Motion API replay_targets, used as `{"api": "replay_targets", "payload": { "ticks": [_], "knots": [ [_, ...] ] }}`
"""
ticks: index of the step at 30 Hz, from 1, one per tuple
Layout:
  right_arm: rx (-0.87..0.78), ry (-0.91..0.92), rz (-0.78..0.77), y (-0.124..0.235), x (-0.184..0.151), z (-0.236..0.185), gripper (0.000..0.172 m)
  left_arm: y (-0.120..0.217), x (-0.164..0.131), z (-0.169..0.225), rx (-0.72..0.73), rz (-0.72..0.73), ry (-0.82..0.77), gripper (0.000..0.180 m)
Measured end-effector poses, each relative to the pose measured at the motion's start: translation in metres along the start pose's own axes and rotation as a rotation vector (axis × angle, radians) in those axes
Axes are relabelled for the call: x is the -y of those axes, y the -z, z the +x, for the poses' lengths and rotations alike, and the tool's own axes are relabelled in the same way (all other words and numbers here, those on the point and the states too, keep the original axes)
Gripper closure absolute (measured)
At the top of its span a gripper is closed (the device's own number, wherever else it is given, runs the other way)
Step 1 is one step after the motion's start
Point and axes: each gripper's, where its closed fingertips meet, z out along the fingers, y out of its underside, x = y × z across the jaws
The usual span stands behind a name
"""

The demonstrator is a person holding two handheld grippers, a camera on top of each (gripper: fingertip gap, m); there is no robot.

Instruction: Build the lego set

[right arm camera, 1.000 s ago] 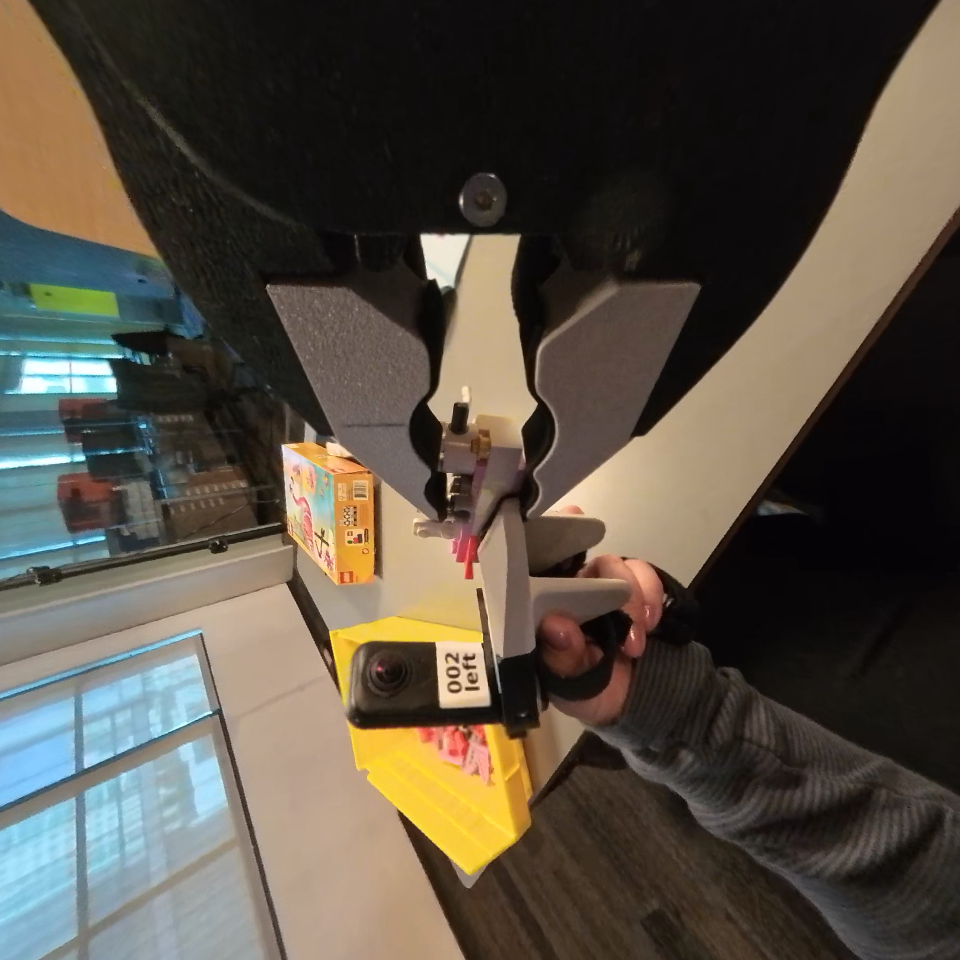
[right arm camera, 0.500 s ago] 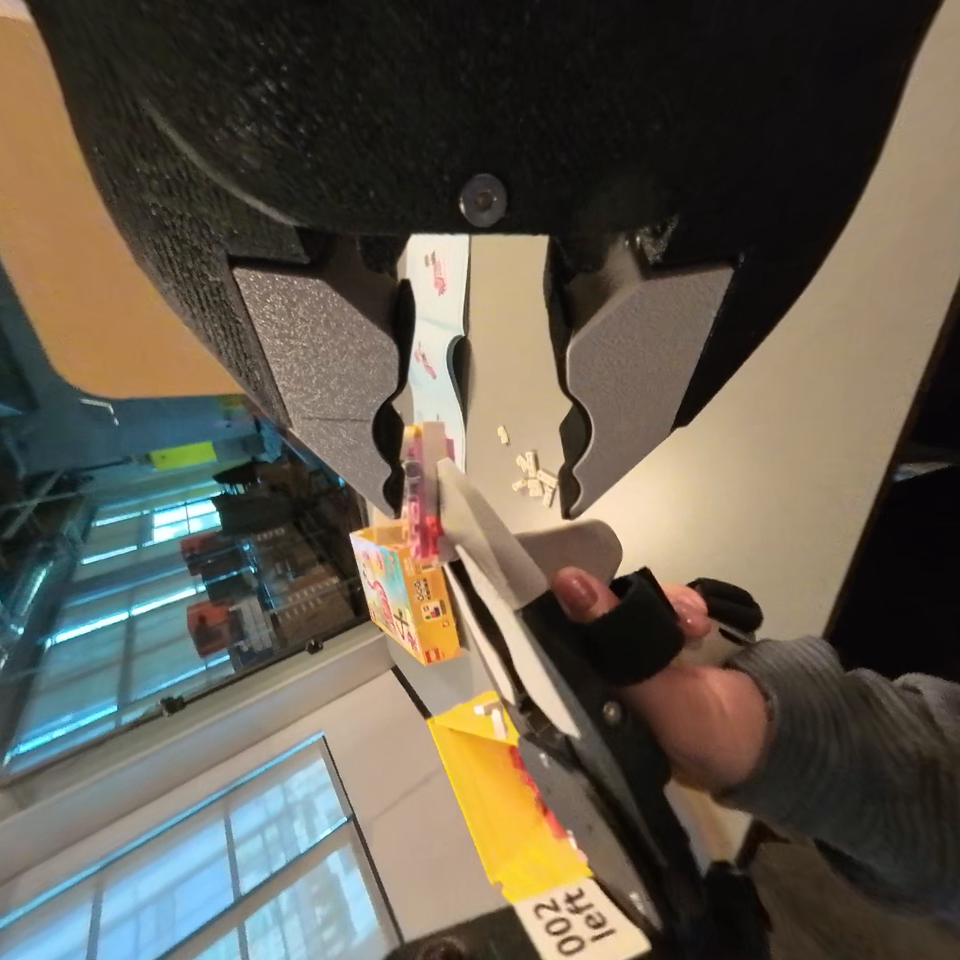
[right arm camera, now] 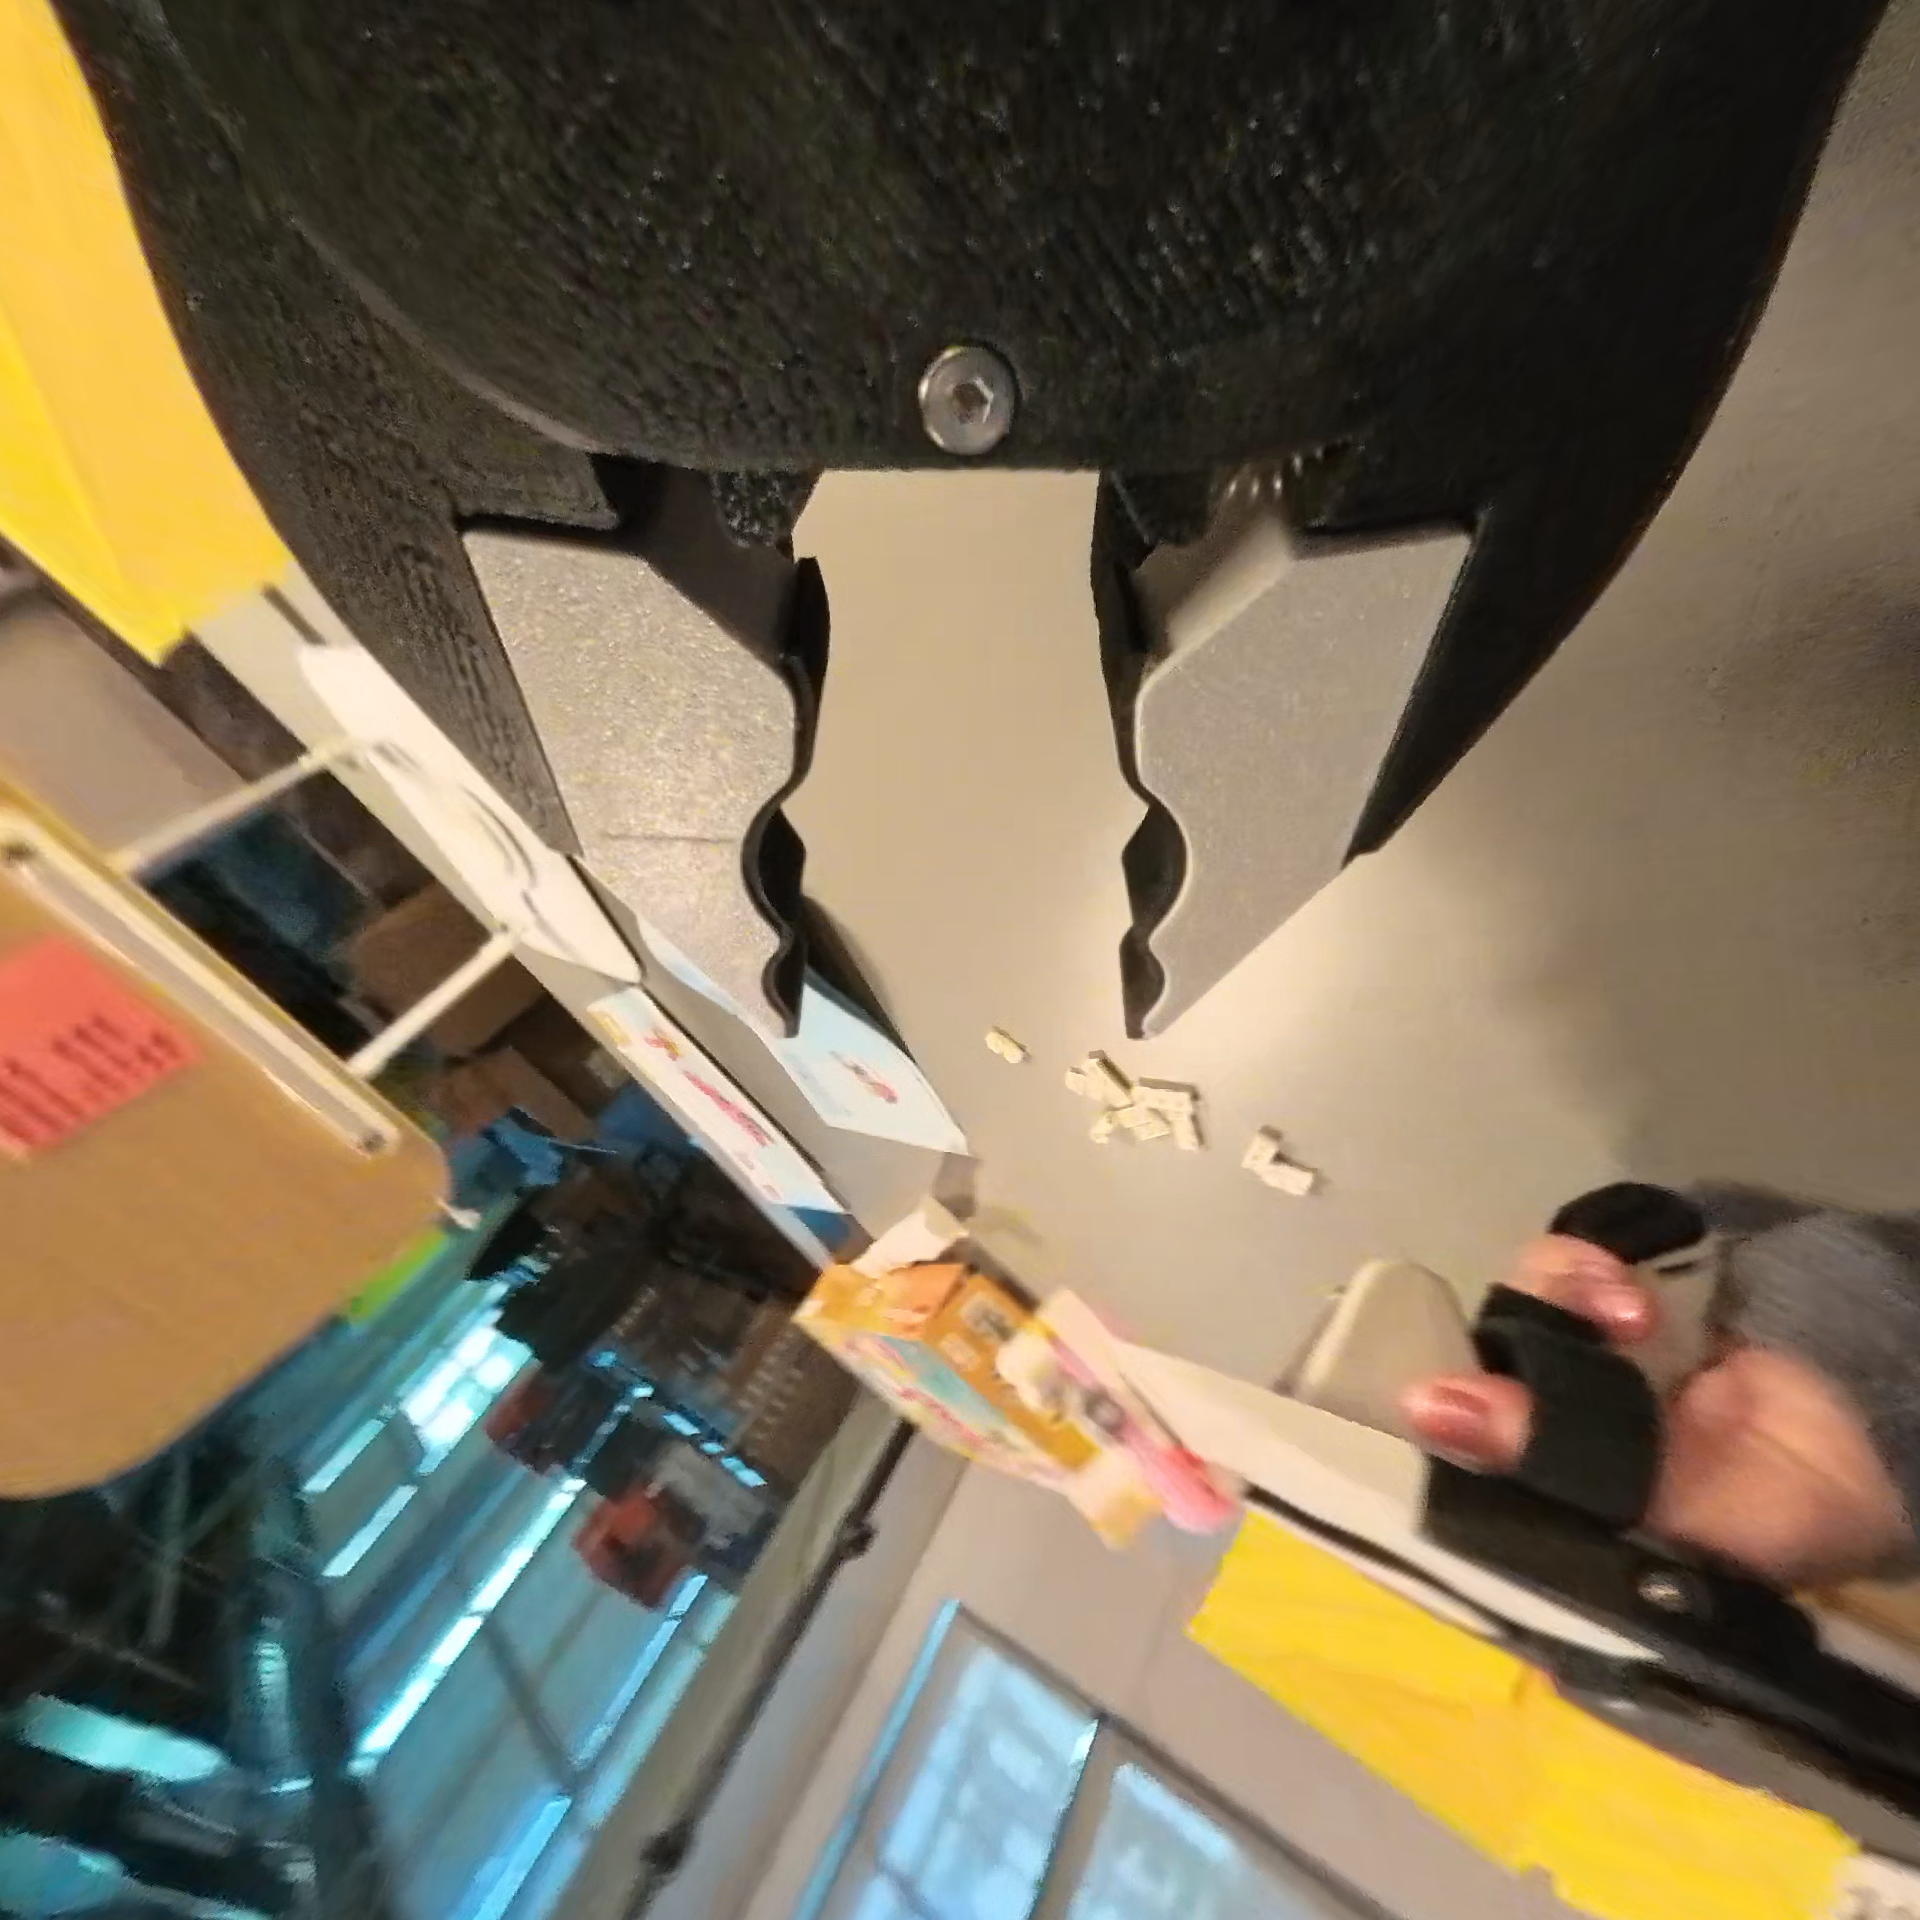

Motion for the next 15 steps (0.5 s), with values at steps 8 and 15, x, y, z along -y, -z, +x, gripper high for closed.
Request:
{"api": "replay_targets", "payload": {
  "ticks": [8, 15],
  "knots": [
    [-0.353, 0.032, 0.152, 0.047, -0.003, 0.031, 0.129, 0.009, -0.005, 0.059, -0.012, 0.082, -0.465, 0.165],
    [-0.442, 0.082, 0.081, 0.066, -0.018, 0.052, 0.133, 0.008, -0.001, 0.026, 0.108, 0.084, -0.361, 0.165]
  ]
}}
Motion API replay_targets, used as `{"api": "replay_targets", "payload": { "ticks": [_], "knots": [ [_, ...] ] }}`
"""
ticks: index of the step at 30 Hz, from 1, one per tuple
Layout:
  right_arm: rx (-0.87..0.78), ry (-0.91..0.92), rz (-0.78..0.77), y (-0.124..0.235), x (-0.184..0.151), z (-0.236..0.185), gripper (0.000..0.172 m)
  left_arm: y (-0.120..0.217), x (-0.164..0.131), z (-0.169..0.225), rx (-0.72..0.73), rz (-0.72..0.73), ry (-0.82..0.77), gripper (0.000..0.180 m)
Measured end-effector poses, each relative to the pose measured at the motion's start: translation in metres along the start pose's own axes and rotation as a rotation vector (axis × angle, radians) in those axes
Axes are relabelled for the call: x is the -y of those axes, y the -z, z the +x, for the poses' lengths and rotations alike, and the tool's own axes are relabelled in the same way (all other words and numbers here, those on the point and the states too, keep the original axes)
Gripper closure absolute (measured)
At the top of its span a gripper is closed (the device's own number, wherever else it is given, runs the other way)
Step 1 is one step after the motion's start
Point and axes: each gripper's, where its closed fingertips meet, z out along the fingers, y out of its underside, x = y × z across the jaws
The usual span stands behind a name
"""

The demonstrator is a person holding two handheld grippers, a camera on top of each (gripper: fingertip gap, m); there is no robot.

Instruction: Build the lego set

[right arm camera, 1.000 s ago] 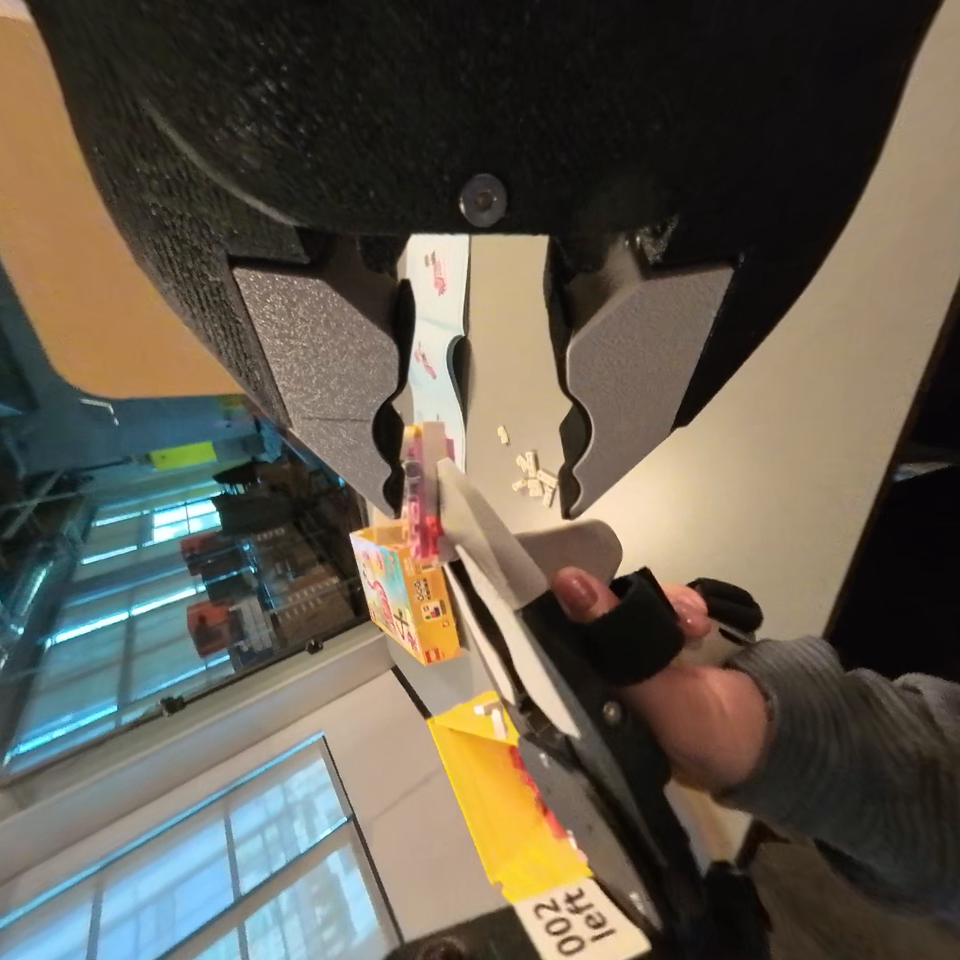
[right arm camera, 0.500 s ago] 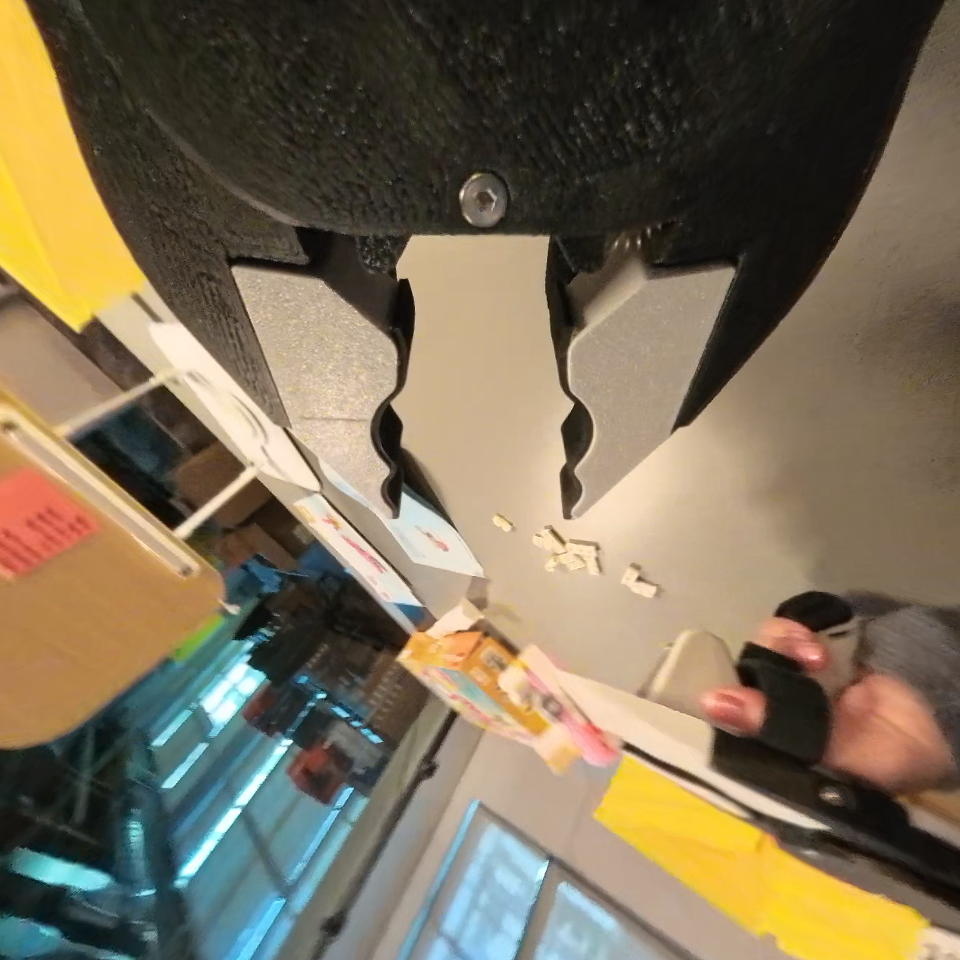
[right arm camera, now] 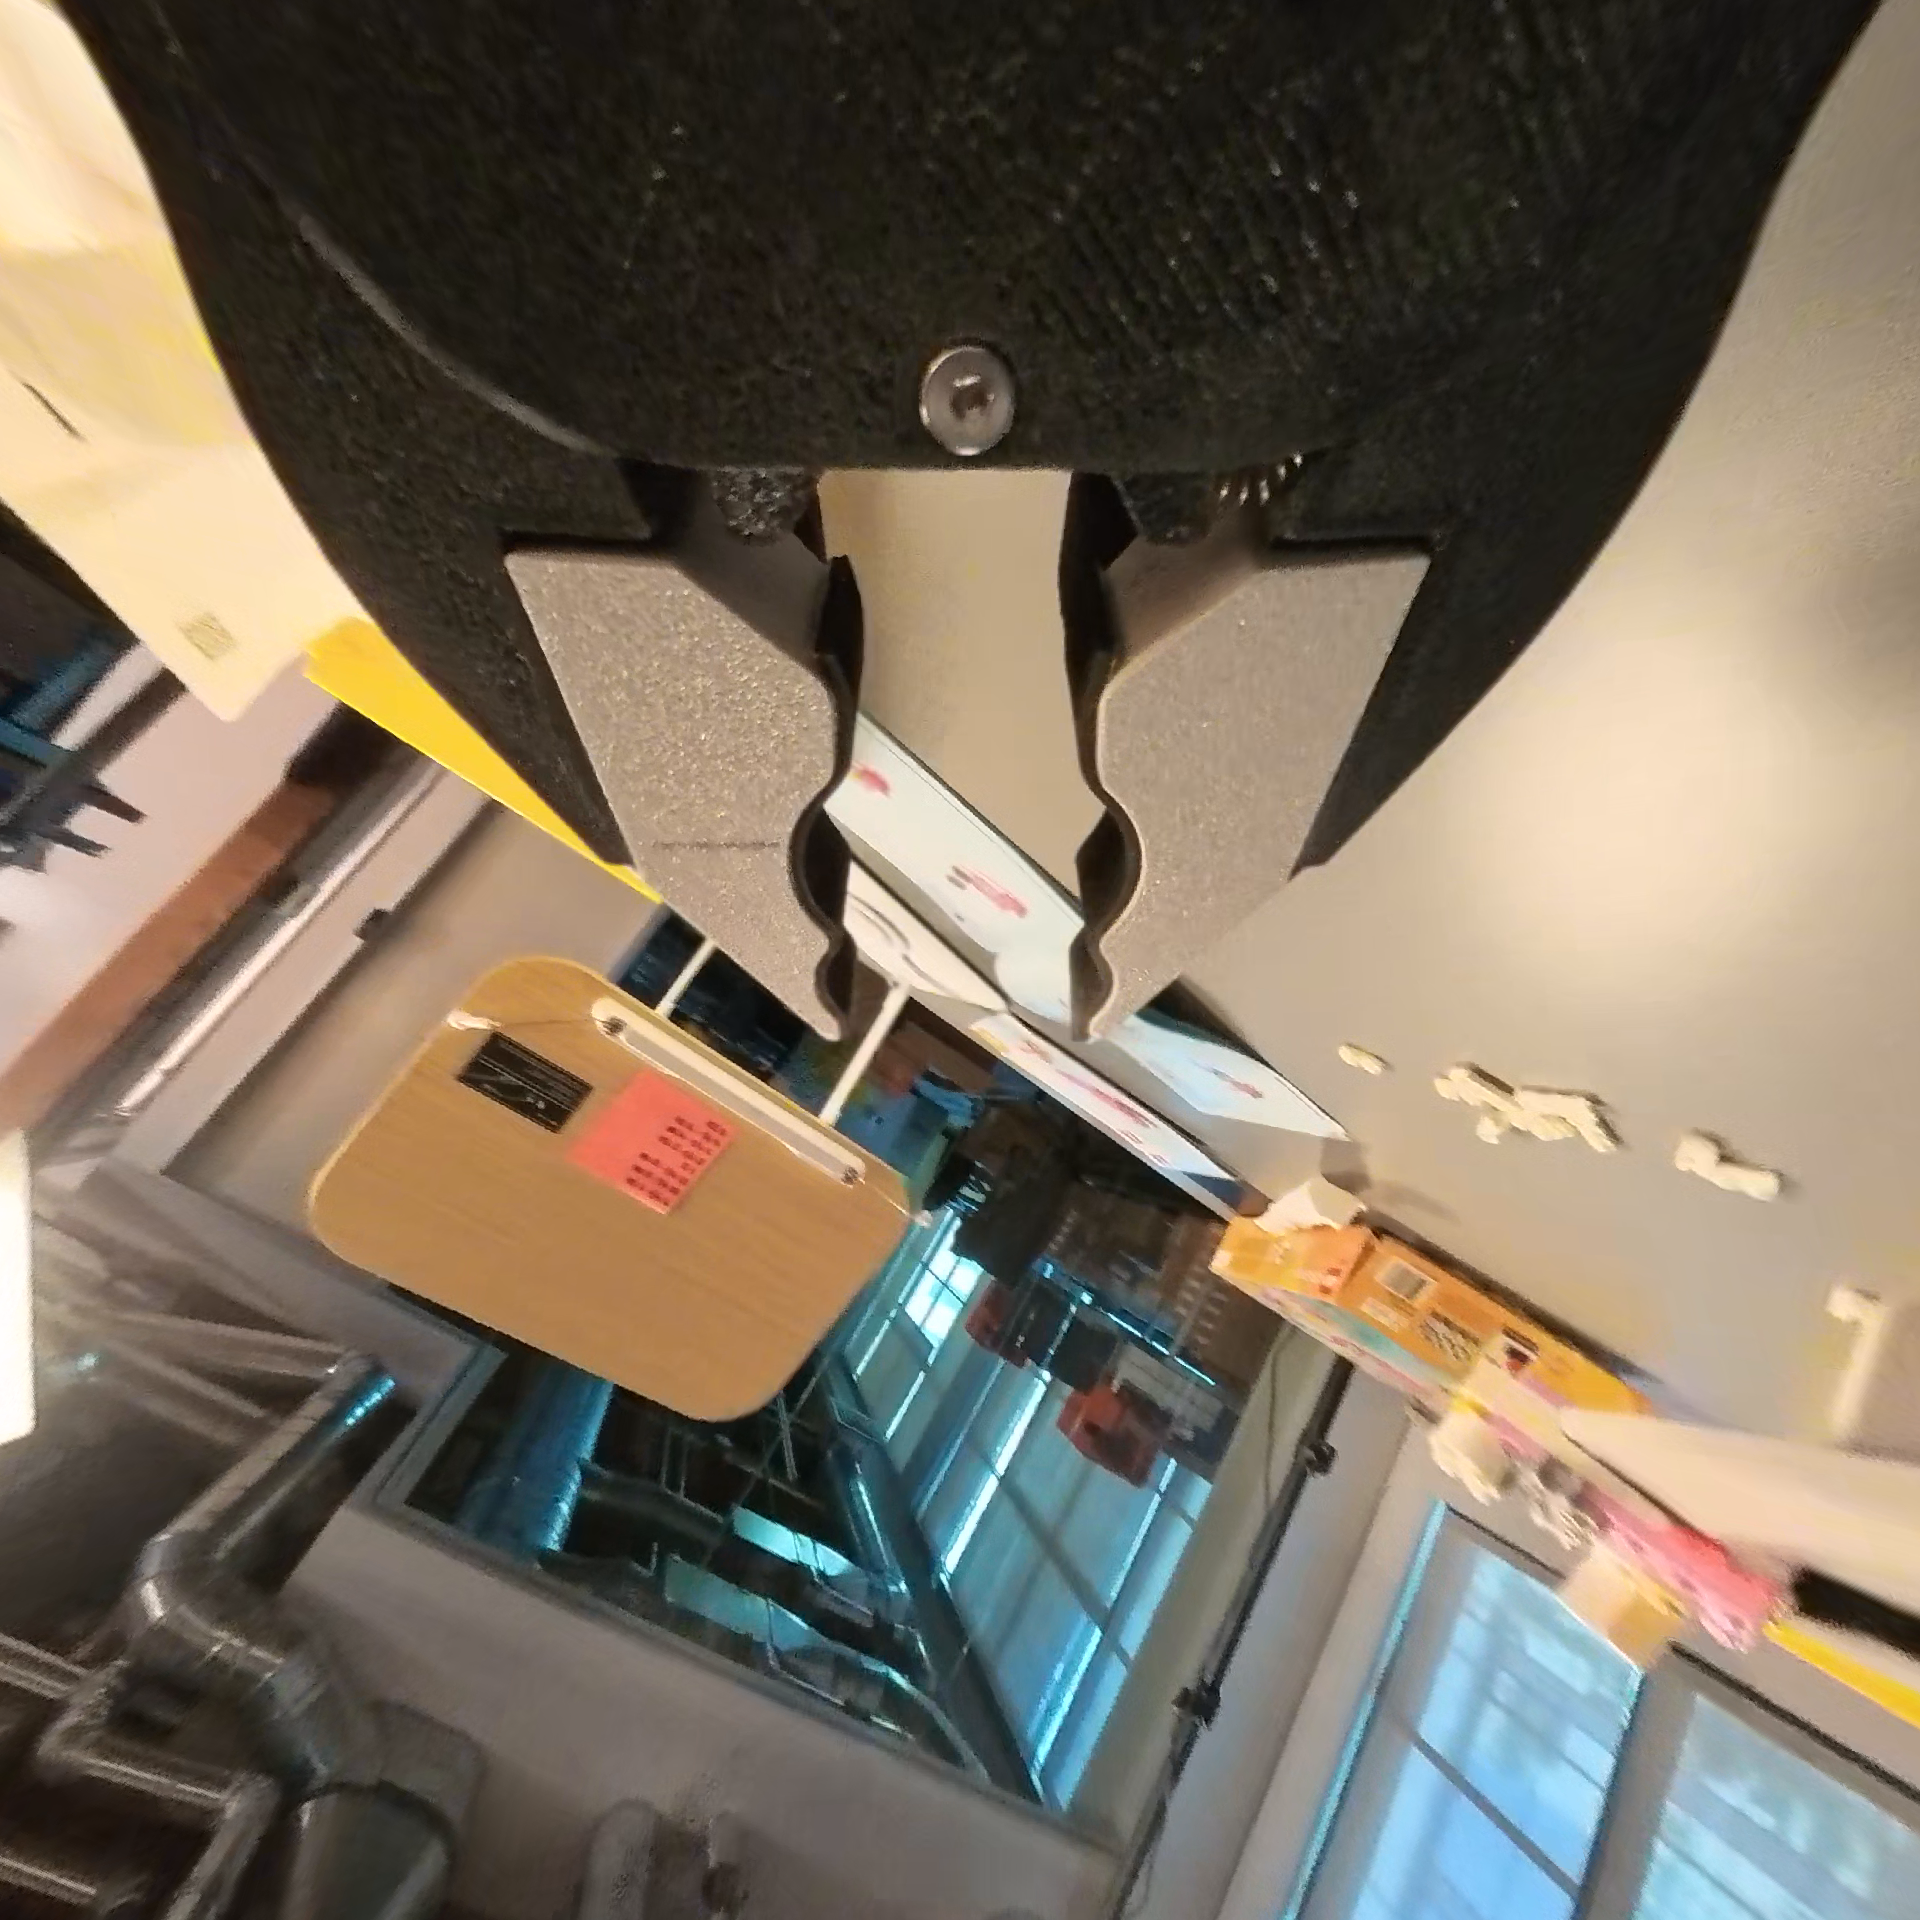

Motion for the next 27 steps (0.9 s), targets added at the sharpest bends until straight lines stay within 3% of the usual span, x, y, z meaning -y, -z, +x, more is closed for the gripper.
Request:
{"api": "replay_targets", "payload": {
  "ticks": [4, 8, 18, 27],
  "knots": [
    [0.041, 0.043, -0.011, 0.014, -0.012, 0.012, 0.135, -0.004, -0.010, -0.006, 0.020, -0.049, 0.013, 0.165],
    [0.080, -0.061, -0.018, 0.015, -0.019, 0.018, 0.137, -0.005, -0.015, -0.010, 0.060, -0.087, -0.024, 0.165],
    [0.164, -0.007, -0.101, 0.004, -0.034, -0.001, 0.138, -0.004, -0.023, -0.025, 0.162, -0.138, -0.037, 0.165],
    [0.130, -0.002, -0.133, 0.000, -0.040, 0.004, 0.138, -0.003, -0.027, -0.030, 0.205, -0.165, -0.050, 0.165]
  ]
}}
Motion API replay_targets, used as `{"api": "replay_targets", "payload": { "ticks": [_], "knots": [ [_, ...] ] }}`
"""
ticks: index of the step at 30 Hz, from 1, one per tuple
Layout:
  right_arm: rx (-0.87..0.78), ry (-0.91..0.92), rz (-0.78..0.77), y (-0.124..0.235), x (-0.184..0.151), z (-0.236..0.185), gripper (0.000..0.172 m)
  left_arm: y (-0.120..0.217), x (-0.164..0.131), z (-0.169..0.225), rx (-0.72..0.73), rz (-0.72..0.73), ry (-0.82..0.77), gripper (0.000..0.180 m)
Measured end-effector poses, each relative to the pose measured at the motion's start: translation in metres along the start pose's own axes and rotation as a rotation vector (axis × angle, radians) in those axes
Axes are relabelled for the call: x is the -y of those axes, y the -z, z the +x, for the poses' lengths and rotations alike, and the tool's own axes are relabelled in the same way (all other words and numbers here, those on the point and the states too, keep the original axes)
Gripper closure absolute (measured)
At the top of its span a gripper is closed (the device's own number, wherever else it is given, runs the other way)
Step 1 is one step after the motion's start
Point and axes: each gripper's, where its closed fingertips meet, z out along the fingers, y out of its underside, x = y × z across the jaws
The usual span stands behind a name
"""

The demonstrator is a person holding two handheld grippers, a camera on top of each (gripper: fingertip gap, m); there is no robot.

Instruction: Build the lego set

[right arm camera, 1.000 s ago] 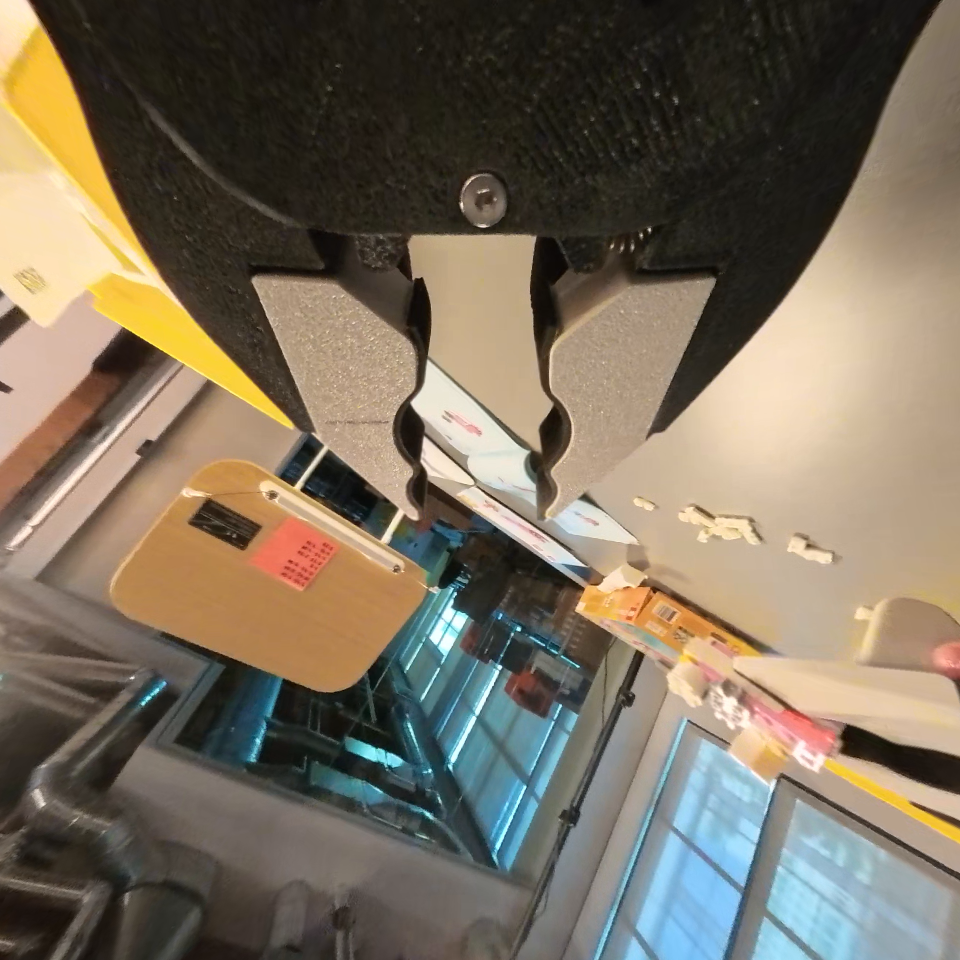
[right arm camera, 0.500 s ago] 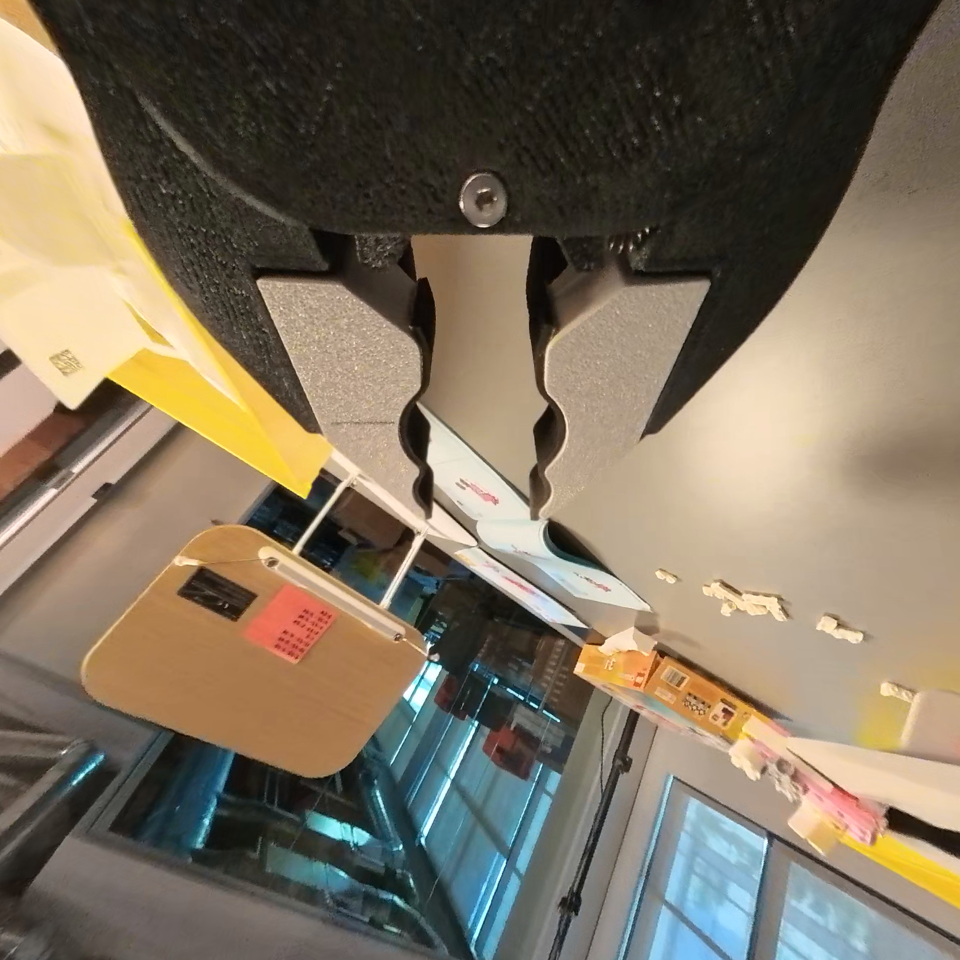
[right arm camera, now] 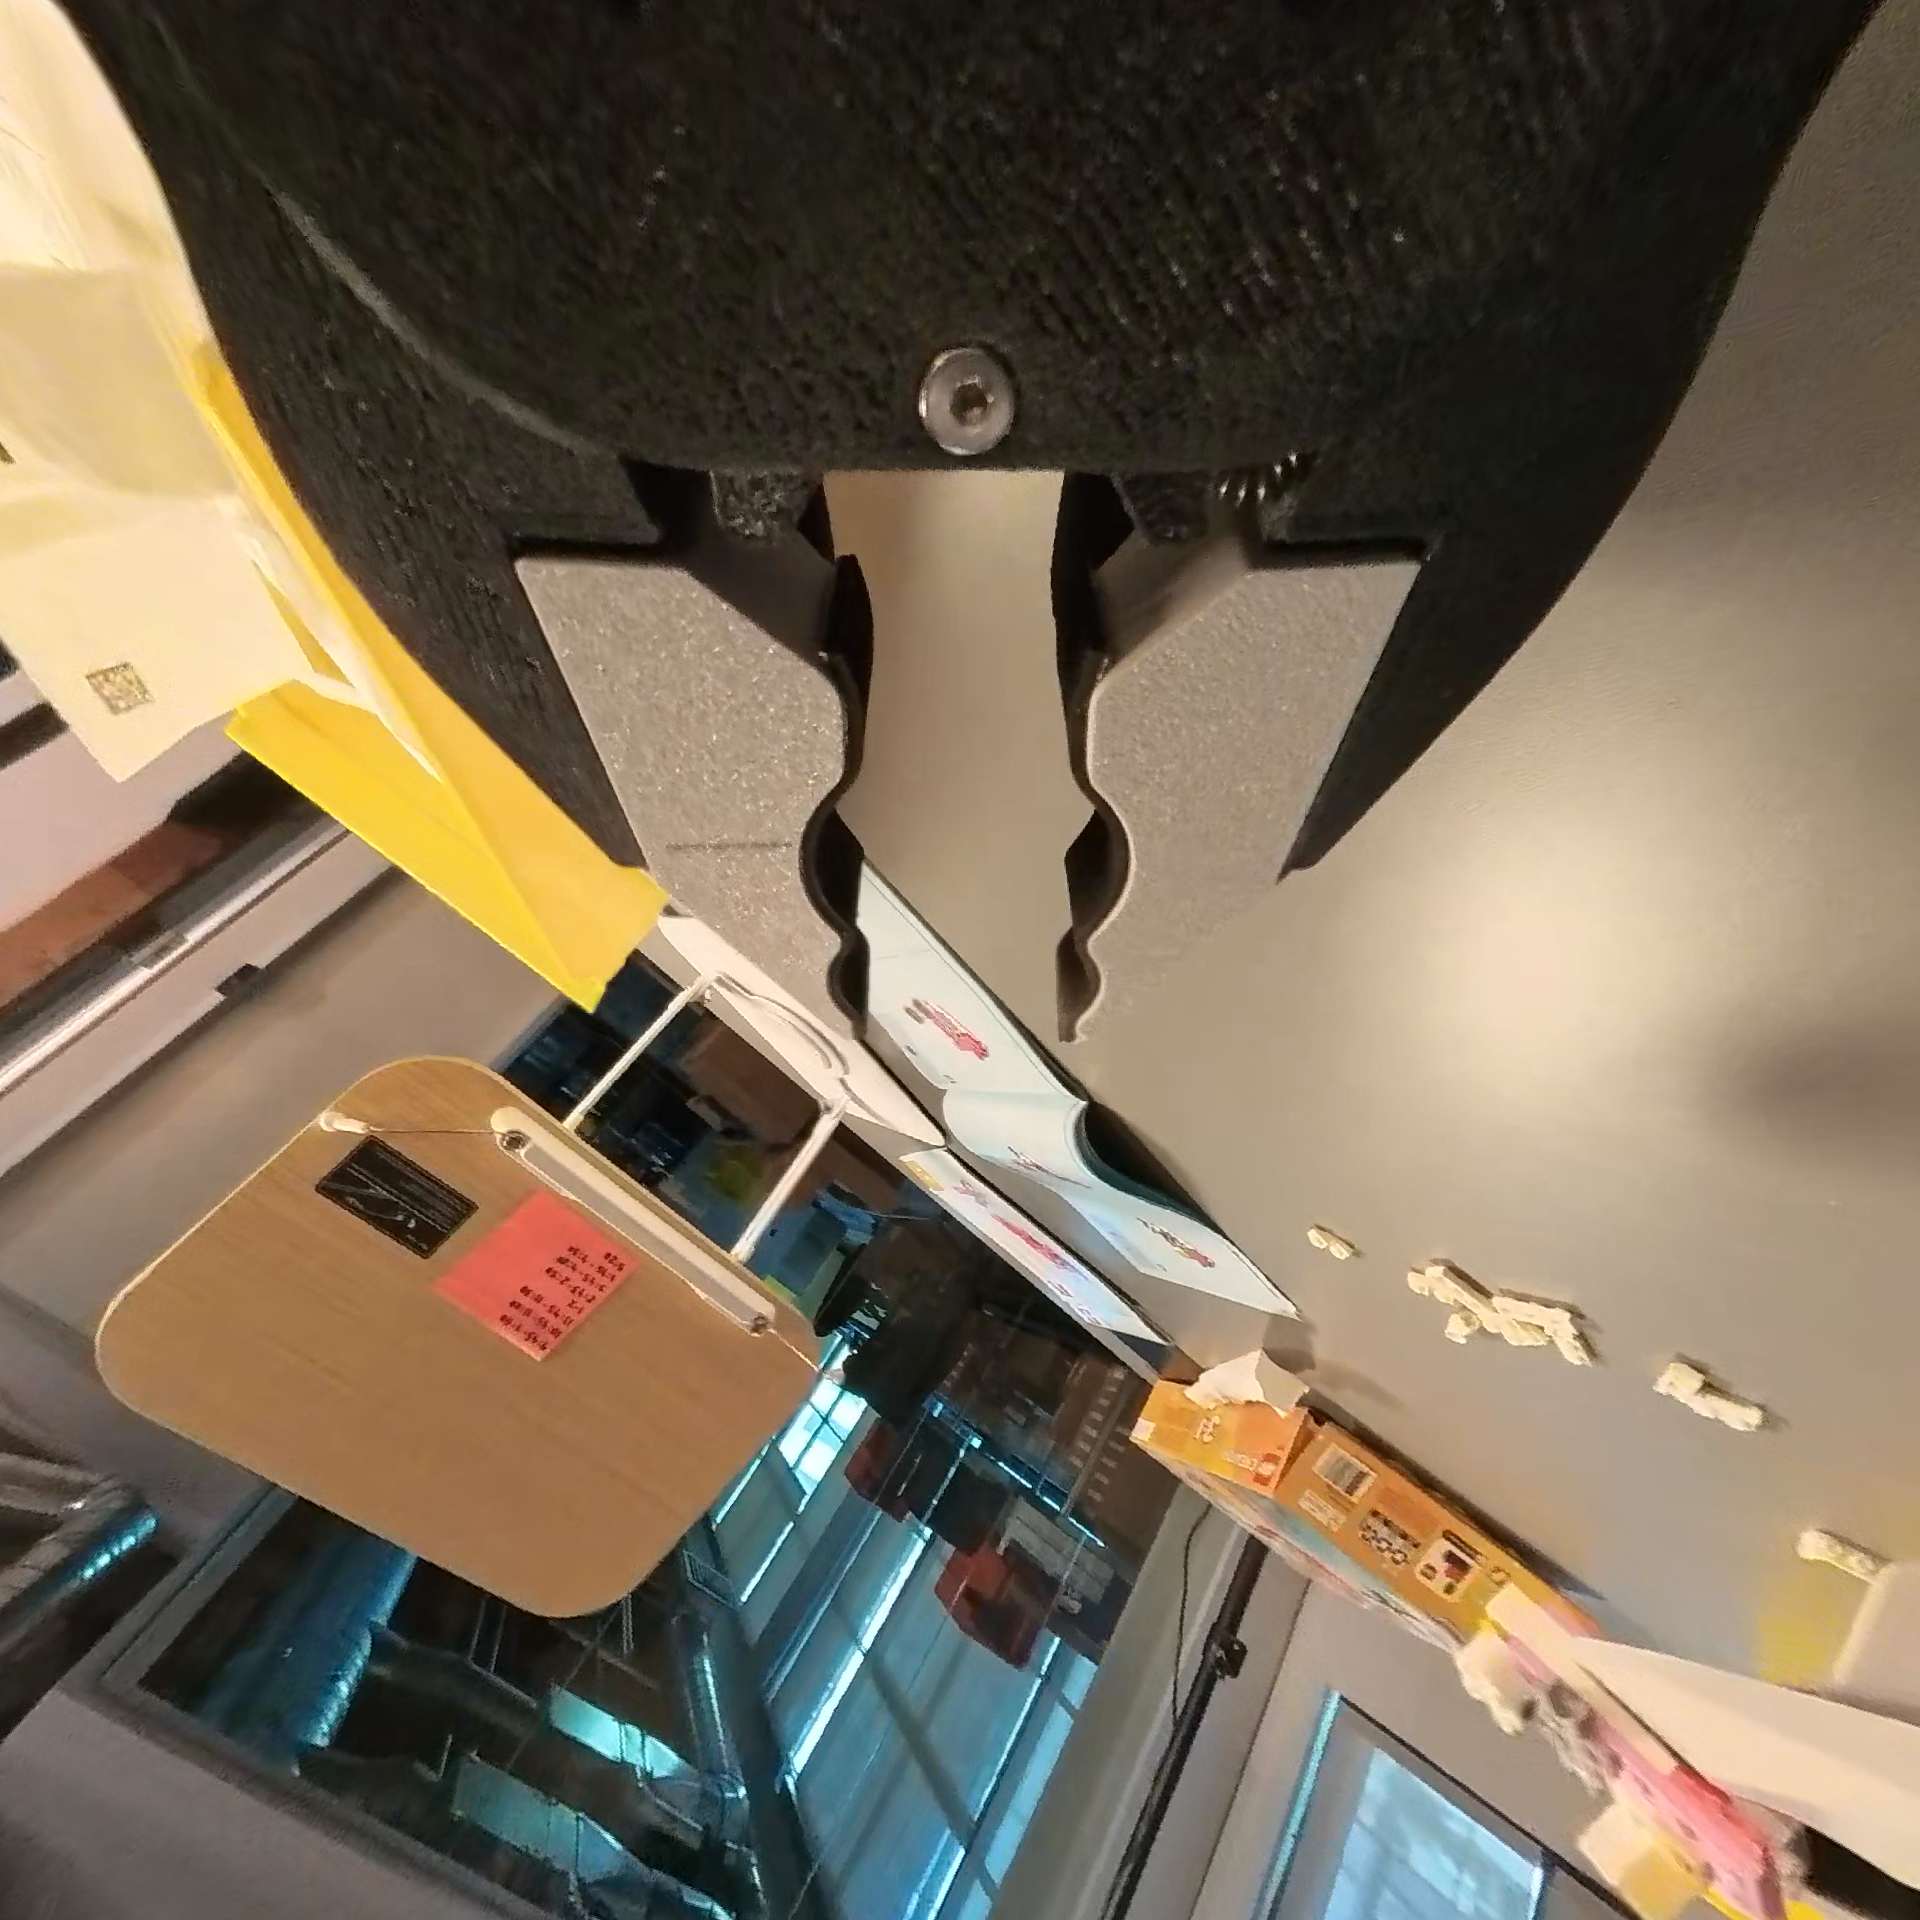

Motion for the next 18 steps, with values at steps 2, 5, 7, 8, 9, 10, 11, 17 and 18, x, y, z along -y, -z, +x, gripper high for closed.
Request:
{"api": "replay_targets", "payload": {
  "ticks": [2, 5, 7, 8, 9, 10, 11, 17, 18],
  "knots": [
    [-0.023, -0.033, -0.012, -0.001, -0.002, 0.006, 0.138, -0.001, -0.001, 0.000, -0.006, -0.009, 0.006, 0.165],
    [-0.053, -0.050, -0.027, -0.001, -0.005, 0.012, 0.138, -0.002, -0.002, 0.000, -0.006, -0.012, 0.007, 0.165],
    [-0.061, -0.038, -0.050, -0.003, -0.008, 0.012, 0.137, -0.001, -0.002, -0.001, 0.005, -0.010, 0.006, 0.165],
    [-0.064, -0.027, -0.062, -0.004, -0.010, 0.012, 0.136, -0.001, -0.002, -0.002, 0.011, -0.011, 0.006, 0.165],
    [-0.065, -0.012, -0.075, -0.005, -0.011, 0.011, 0.134, -0.001, -0.002, -0.003, 0.017, -0.013, 0.006, 0.165],
    [-0.061, 0.006, -0.086, -0.006, -0.012, 0.008, 0.134, 0.000, -0.003, -0.003, 0.020, -0.016, 0.002, 0.165],
    [-0.052, 0.025, -0.096, -0.008, -0.013, 0.006, 0.133, 0.000, -0.003, -0.003, 0.022, -0.018, -0.007, 0.165],
    [-0.043, 0.064, -0.129, -0.011, -0.018, 0.002, 0.133, -0.004, -0.007, 0.002, -0.003, -0.047, -0.042, 0.165],
    [-0.049, 0.060, -0.133, -0.011, -0.019, 0.003, 0.133, -0.003, -0.006, 0.001, -0.004, -0.040, -0.033, 0.165]
  ]
}}
